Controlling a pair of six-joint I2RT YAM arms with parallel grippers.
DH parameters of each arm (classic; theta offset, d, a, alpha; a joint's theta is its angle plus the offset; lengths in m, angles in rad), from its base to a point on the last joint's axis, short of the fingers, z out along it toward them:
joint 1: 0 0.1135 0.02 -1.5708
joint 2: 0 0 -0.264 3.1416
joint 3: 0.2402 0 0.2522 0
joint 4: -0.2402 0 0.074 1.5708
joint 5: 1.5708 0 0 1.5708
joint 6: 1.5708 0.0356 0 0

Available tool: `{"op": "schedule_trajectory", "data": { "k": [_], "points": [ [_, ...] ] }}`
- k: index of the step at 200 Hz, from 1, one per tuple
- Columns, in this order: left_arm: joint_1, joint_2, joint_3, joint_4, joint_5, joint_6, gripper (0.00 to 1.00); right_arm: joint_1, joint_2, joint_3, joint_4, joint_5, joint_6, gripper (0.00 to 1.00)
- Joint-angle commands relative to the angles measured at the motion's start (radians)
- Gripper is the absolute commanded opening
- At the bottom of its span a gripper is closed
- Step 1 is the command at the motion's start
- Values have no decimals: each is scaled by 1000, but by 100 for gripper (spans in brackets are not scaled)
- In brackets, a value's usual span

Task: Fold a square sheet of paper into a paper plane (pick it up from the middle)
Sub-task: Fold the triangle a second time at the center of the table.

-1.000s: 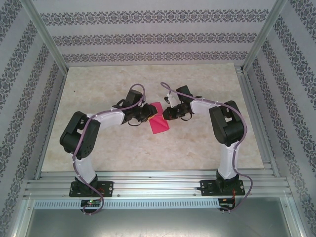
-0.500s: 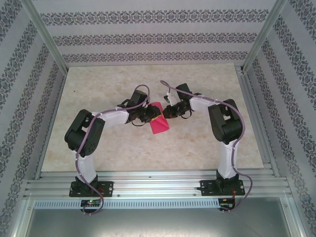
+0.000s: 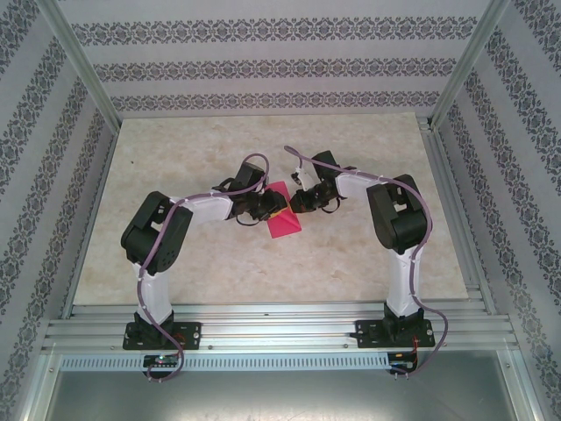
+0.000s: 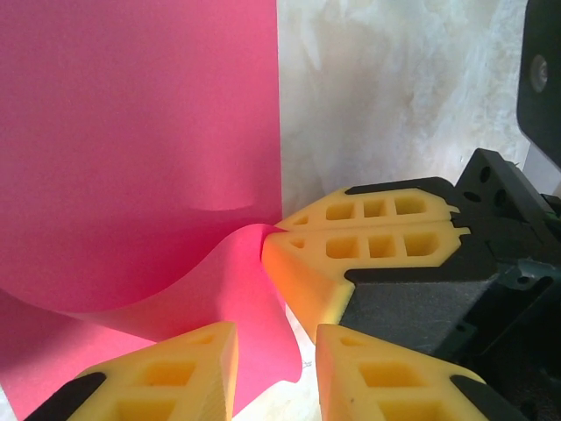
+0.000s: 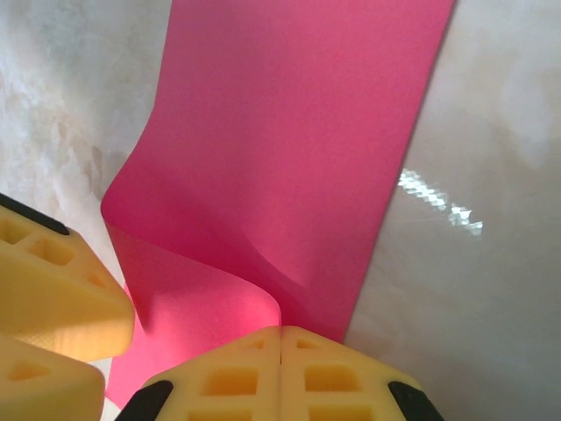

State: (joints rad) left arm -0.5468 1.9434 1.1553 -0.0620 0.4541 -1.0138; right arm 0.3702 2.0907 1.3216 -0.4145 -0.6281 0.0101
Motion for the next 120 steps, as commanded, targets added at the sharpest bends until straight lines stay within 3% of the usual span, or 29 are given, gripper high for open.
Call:
{"op": "schedule_trajectory", "data": {
  "k": [1, 120],
  "points": [
    [-15, 16, 30, -4, -13, 11, 32, -8, -17, -40, 70, 19, 20, 3],
    [-15, 44, 46, -2, -3, 15, 33, -11, -93, -150, 216, 31, 85, 3]
  ]
}}
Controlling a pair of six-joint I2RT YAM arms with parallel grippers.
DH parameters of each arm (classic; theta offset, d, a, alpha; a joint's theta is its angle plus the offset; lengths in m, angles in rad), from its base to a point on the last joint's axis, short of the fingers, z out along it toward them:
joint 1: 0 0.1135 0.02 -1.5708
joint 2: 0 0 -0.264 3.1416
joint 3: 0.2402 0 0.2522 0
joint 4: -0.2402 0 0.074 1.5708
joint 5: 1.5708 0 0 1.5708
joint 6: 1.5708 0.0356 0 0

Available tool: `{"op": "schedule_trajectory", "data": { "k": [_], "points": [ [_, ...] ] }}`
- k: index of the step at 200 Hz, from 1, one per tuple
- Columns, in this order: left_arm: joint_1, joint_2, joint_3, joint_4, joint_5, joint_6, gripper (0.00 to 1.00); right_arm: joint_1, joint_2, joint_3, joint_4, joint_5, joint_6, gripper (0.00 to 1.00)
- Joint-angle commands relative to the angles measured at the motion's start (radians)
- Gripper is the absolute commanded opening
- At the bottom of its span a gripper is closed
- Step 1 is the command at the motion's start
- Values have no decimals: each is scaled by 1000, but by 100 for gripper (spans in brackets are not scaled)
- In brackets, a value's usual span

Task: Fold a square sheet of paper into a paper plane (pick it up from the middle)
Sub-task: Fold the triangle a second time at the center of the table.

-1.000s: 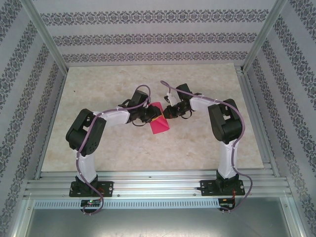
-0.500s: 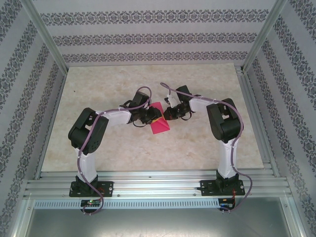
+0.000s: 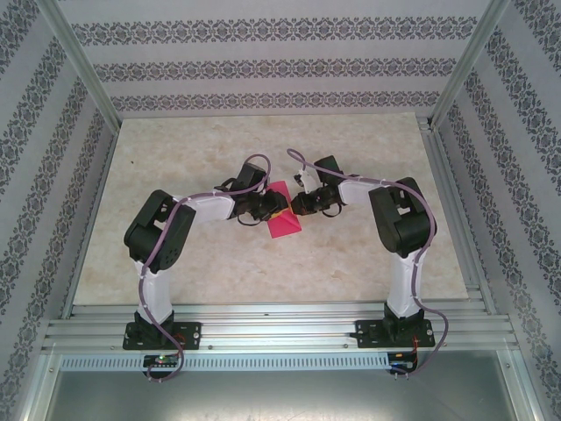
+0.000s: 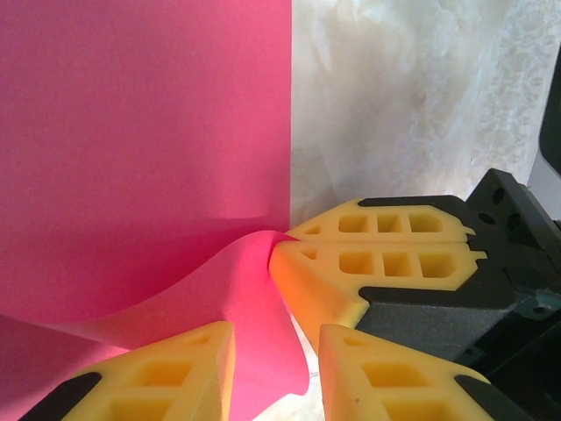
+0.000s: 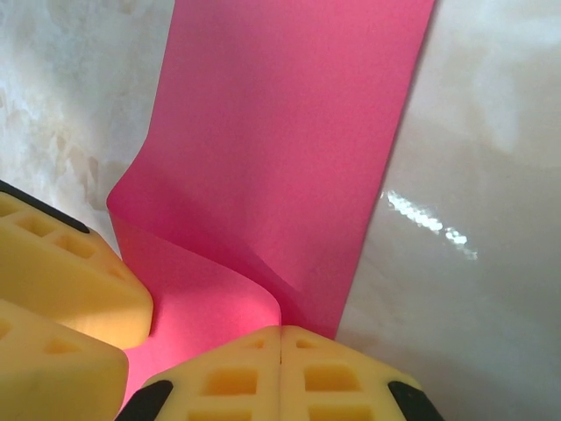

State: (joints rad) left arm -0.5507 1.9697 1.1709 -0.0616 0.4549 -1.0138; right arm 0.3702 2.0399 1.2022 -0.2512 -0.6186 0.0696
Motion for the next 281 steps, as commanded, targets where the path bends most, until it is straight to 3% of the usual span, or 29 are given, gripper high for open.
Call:
{"op": "schedule_trajectory", "data": {
  "k": [1, 281],
  "points": [
    [-11, 18, 31, -3, -2, 15, 33, -11, -42, -32, 55, 20, 26, 3],
    [-11, 34, 16, -4, -12, 14, 33, -6, 2, 37, -16, 12, 15, 5]
  ]
}}
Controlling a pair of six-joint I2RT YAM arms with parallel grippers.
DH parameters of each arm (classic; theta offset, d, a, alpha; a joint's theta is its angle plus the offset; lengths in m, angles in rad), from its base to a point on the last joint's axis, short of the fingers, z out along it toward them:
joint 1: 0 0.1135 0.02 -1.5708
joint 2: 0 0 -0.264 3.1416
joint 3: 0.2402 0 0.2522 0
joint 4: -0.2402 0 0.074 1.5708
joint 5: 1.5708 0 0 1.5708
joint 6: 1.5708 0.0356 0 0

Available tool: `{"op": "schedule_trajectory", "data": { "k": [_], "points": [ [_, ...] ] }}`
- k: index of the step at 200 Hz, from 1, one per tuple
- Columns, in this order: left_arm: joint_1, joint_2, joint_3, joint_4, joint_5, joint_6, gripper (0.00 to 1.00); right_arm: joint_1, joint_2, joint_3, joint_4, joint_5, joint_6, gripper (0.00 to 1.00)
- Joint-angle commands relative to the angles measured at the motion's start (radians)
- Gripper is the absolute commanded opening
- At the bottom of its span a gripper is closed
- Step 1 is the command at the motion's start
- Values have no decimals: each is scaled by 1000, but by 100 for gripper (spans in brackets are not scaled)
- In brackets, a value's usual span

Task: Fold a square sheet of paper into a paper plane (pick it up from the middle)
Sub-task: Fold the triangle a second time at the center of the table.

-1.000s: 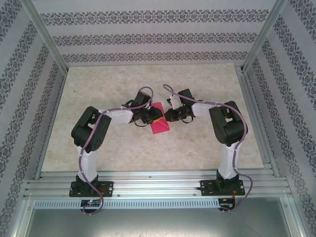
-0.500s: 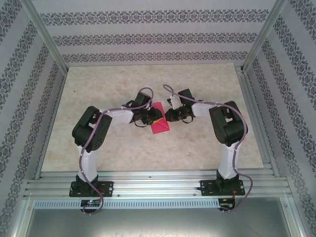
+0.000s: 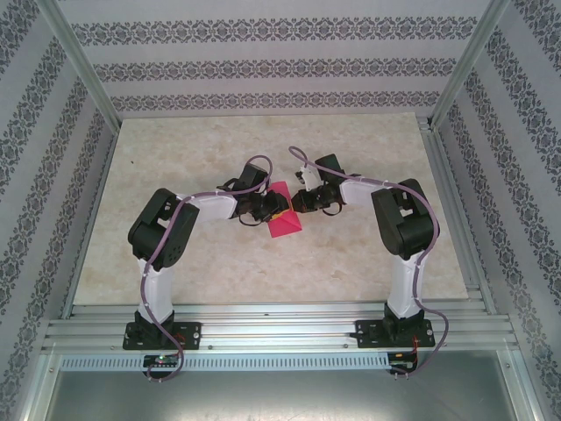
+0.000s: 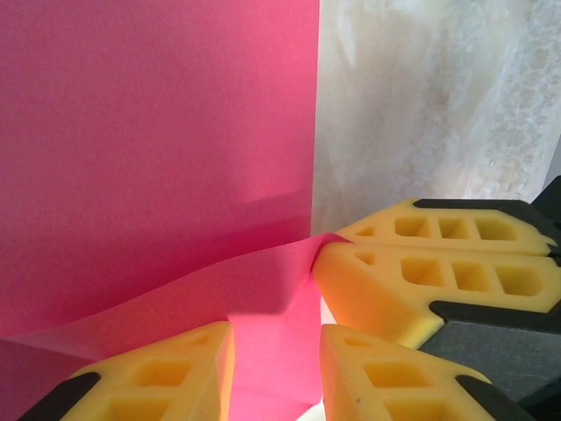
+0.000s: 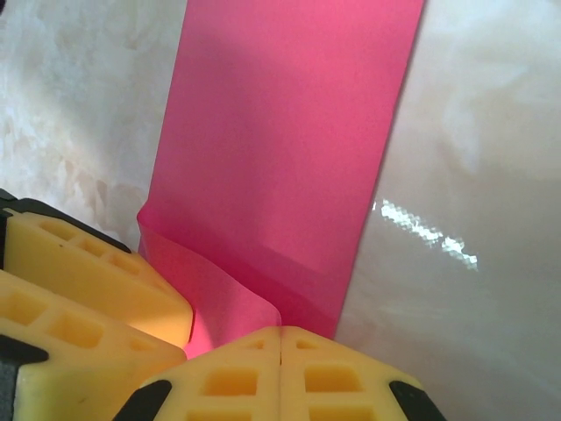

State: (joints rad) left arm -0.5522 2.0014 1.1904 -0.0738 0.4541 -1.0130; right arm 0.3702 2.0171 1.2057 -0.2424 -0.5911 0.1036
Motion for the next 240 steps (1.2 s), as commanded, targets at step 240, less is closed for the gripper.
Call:
{"op": "schedule_trajectory", "data": {
  "k": [240],
  "points": [
    [-12, 15, -58, 83, -14, -45, 37, -2, 46, 49, -63, 1, -39, 5]
  ]
}}
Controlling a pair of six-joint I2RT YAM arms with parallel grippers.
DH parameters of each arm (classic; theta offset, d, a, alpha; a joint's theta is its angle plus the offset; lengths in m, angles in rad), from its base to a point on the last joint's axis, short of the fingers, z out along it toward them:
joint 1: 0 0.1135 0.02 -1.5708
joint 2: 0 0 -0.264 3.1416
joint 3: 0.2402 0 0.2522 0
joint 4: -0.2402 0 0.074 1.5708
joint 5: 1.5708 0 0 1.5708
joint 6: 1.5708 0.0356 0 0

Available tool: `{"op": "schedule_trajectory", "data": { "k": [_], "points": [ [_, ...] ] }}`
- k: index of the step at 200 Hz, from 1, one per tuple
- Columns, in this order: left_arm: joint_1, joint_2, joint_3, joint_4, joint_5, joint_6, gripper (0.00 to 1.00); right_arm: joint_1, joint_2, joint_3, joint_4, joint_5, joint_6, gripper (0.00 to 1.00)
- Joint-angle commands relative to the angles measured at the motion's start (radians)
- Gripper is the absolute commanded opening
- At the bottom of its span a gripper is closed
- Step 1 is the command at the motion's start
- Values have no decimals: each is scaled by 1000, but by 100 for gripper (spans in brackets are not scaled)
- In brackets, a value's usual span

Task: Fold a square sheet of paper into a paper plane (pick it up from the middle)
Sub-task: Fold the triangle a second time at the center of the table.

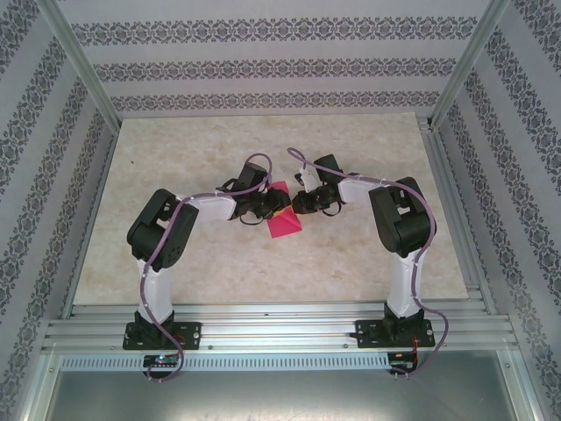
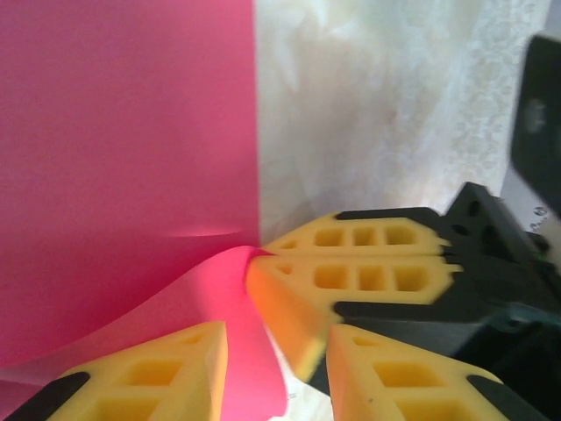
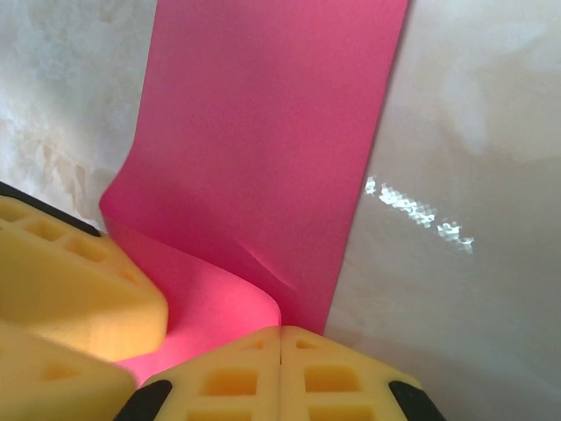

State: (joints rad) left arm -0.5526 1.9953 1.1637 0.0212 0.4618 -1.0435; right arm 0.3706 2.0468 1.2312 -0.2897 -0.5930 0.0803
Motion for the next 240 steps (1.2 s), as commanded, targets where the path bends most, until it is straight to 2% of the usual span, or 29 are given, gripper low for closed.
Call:
{"op": "schedule_trajectory", "data": {
  "k": [1, 68, 104, 133, 157, 185, 226, 240],
  "points": [
    [-12, 22, -31, -13, -22, -15, 36, -1, 15, 24, -16, 4, -17, 5],
    [-12, 29, -79, -21, -51, -29, 34, 0, 14, 32, -17, -8, -12, 7],
    [-13, 37, -62, -35, -57, -15, 34, -5, -51, 36, -22, 27, 26, 18],
    [-13, 31, -63, -42, -62, -12, 34, -22, -186, -25, -6, 37, 81, 15],
    [-12, 26, -68, -35, -61, -15, 34, -26, -254, -101, 34, -31, 160, 10],
    [-12, 26, -68, -35, -58, -13, 34, 19, -238, -157, 59, -117, 254, 8],
    [-13, 25, -68, -36, -57, -6, 34, 48, -194, -199, 125, -99, 338, 6],
    [-13, 25, -67, -39, -57, -6, 34, 47, -172, -186, 99, -96, 340, 6]
  ]
}}
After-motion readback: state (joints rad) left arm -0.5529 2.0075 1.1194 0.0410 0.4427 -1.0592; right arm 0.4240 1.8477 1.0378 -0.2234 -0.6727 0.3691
